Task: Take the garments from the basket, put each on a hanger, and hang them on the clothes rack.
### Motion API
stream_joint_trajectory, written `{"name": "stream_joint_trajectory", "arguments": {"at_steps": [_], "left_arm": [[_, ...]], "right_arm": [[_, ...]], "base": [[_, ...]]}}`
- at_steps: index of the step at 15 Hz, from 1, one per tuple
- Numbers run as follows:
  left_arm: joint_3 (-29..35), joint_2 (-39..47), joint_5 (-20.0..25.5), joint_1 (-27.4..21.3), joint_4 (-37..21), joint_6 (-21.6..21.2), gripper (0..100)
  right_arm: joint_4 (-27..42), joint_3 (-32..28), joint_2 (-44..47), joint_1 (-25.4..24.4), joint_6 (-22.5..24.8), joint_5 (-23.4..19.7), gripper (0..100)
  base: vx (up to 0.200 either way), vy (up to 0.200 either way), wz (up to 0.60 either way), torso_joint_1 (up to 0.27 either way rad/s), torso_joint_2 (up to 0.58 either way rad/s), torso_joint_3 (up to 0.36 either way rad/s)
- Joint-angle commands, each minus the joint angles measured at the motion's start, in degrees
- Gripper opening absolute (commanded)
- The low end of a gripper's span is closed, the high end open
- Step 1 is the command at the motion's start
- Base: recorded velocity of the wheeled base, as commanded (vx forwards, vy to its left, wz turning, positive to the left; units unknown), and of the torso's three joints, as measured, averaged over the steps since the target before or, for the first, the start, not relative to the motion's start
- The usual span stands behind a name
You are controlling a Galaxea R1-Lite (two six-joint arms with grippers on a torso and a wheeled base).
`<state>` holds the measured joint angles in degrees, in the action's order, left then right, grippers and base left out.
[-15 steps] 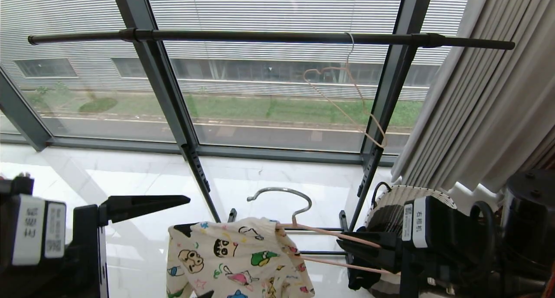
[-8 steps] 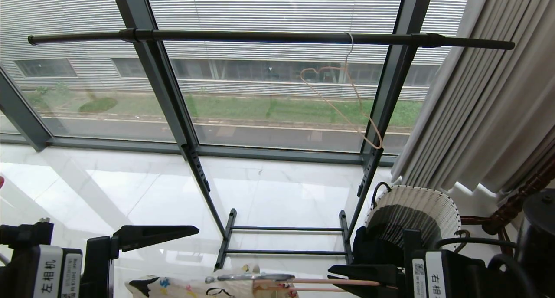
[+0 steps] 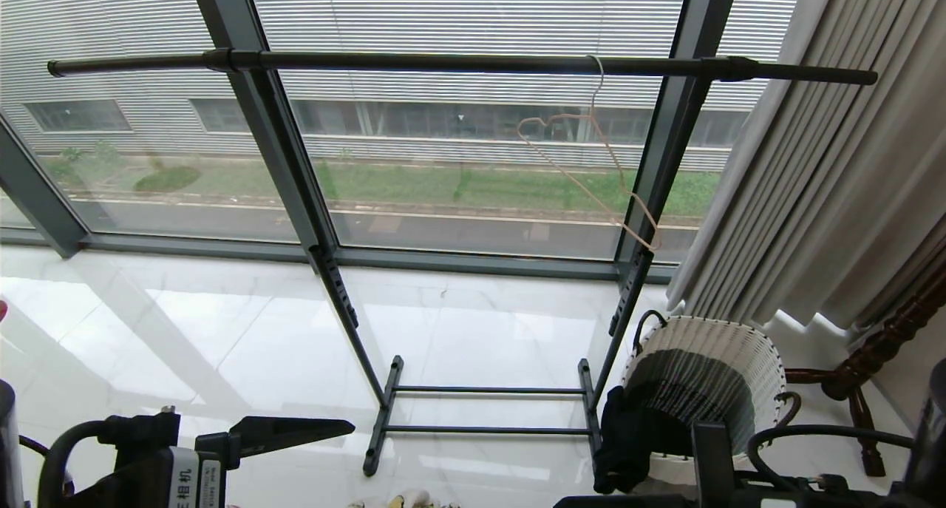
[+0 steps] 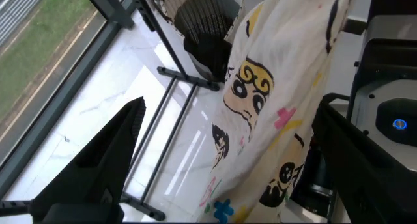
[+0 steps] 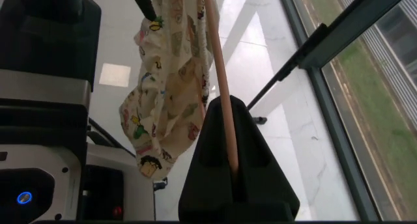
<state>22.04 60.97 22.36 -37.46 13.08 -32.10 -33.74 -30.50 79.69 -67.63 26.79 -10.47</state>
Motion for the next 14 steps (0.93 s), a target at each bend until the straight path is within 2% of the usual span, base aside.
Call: {"name": "stream_joint_trajectory", "arguments": {"at_steps": [1,2,3,11,13,14], "left_arm": [[0.0,0.9,-0.1,0.0,0.0,0.0,100],[0.0,0.9,-0.1,0.0,0.0,0.0,100],[0.0,1.0,0.0,-0.1,0.0,0.0,0],[0.5,1.0,0.2,-2.4,0.0,0.5,0],[0.6,1.0,0.1,-2.4,0.1,0.5,0],[0.6,1.0,-0.1,-2.4,0.1,0.9,0]], "right_arm": [[0.1,-0.1,-0.2,-1.1,0.1,0.0,0],[0.1,-0.1,-0.2,-1.2,0.1,0.0,0],[0.1,-0.1,-0.2,-1.3,0.0,0.0,0],[0.1,0.0,-0.2,-1.3,0.0,0.2,0],[0.2,0.1,-0.2,-1.3,0.0,2.1,0],[0.2,0.1,-0.2,-1.3,0.0,3.4,100]], "base": [[0.0,0.0,0.0,0.0,0.0,0.0],[0.0,0.0,0.0,0.0,0.0,0.0],[0.0,0.0,0.0,0.0,0.0,0.0],[0.0,0.0,0.0,0.0,0.0,0.0],[0.0,0.0,0.0,0.0,0.0,0.0],[0.0,0.0,0.0,0.0,0.0,0.0]]}}
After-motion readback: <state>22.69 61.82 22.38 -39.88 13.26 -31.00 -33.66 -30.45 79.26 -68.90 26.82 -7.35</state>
